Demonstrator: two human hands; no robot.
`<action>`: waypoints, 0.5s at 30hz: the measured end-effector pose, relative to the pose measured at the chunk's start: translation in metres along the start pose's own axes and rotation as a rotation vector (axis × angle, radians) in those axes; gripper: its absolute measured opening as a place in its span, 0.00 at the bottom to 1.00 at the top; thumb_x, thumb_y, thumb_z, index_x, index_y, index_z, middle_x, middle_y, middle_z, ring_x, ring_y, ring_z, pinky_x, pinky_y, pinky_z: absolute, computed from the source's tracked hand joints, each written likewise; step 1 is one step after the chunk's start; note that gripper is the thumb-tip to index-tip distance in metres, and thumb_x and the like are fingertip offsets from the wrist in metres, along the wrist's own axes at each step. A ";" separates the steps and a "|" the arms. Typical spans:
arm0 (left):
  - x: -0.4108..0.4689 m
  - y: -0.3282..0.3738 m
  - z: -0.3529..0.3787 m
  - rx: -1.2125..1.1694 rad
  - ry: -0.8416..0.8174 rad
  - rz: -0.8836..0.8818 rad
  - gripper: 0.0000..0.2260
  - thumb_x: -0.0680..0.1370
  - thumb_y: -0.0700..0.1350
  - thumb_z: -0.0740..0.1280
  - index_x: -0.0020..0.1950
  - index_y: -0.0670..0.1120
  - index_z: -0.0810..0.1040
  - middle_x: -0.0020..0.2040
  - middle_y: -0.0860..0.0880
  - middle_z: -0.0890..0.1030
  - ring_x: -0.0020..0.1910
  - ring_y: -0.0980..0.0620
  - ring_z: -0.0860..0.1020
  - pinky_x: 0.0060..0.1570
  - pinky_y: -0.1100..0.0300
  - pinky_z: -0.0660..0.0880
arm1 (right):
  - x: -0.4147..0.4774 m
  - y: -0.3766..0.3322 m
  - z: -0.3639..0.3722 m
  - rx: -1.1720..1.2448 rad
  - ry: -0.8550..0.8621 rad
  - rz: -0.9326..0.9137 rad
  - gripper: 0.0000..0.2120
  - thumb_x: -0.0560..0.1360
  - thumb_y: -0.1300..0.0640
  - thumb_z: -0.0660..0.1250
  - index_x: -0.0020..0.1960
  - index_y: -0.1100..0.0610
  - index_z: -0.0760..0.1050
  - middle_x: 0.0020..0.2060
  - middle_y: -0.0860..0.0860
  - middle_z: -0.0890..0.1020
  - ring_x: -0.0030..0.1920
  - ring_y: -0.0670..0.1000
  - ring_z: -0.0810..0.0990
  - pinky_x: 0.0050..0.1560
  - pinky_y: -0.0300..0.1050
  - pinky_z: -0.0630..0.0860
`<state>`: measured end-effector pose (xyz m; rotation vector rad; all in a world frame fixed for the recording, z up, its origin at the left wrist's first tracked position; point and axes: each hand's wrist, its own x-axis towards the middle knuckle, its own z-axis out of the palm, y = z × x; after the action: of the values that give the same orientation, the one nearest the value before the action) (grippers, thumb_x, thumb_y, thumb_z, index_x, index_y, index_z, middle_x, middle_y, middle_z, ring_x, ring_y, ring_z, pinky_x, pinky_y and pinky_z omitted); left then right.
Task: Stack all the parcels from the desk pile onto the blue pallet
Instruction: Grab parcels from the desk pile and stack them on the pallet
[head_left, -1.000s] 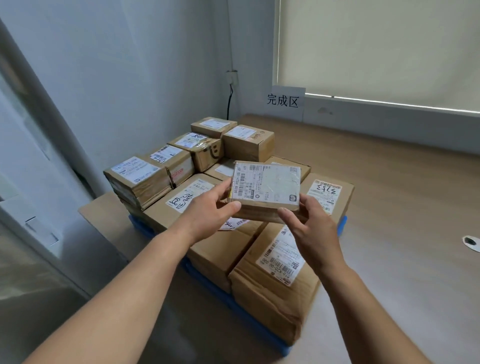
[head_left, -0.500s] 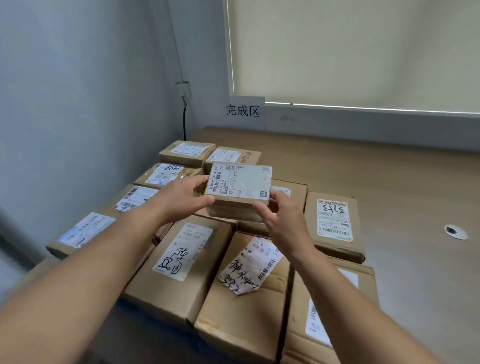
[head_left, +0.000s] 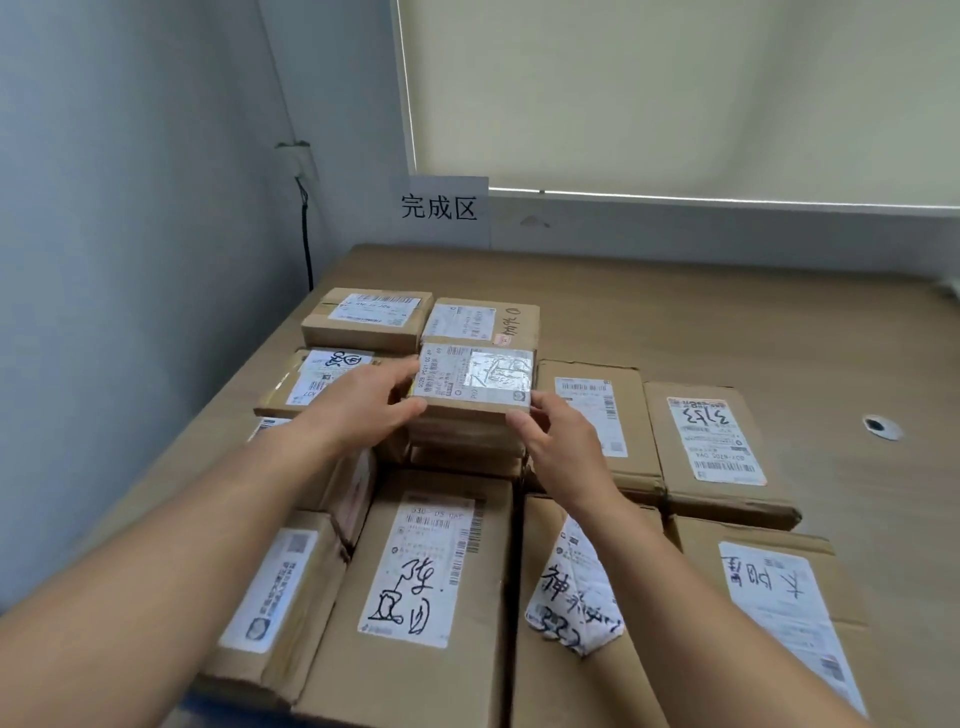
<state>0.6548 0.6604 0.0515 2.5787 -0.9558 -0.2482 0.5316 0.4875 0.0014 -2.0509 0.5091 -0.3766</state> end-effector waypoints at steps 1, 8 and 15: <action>0.002 -0.003 0.001 0.035 0.006 0.011 0.20 0.78 0.49 0.64 0.70 0.55 0.69 0.67 0.54 0.74 0.63 0.52 0.71 0.61 0.54 0.69 | 0.001 0.002 0.002 -0.012 0.001 0.008 0.15 0.79 0.50 0.62 0.63 0.53 0.74 0.55 0.48 0.80 0.55 0.49 0.77 0.58 0.49 0.75; 0.010 -0.001 0.002 0.286 0.036 0.037 0.13 0.78 0.48 0.63 0.61 0.48 0.75 0.61 0.50 0.76 0.59 0.48 0.70 0.58 0.51 0.70 | 0.007 0.003 0.011 -0.009 0.038 0.034 0.15 0.80 0.54 0.60 0.65 0.53 0.73 0.58 0.48 0.80 0.58 0.48 0.76 0.59 0.45 0.73; 0.012 0.006 -0.001 0.285 0.032 0.008 0.15 0.78 0.49 0.62 0.64 0.49 0.74 0.61 0.49 0.76 0.62 0.48 0.69 0.57 0.50 0.71 | 0.008 0.000 0.005 -0.050 0.062 0.055 0.16 0.79 0.54 0.60 0.66 0.55 0.73 0.57 0.48 0.80 0.58 0.49 0.76 0.57 0.43 0.71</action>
<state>0.6603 0.6483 0.0542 2.8245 -1.0559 -0.0717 0.5404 0.4871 -0.0010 -2.0733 0.6174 -0.3992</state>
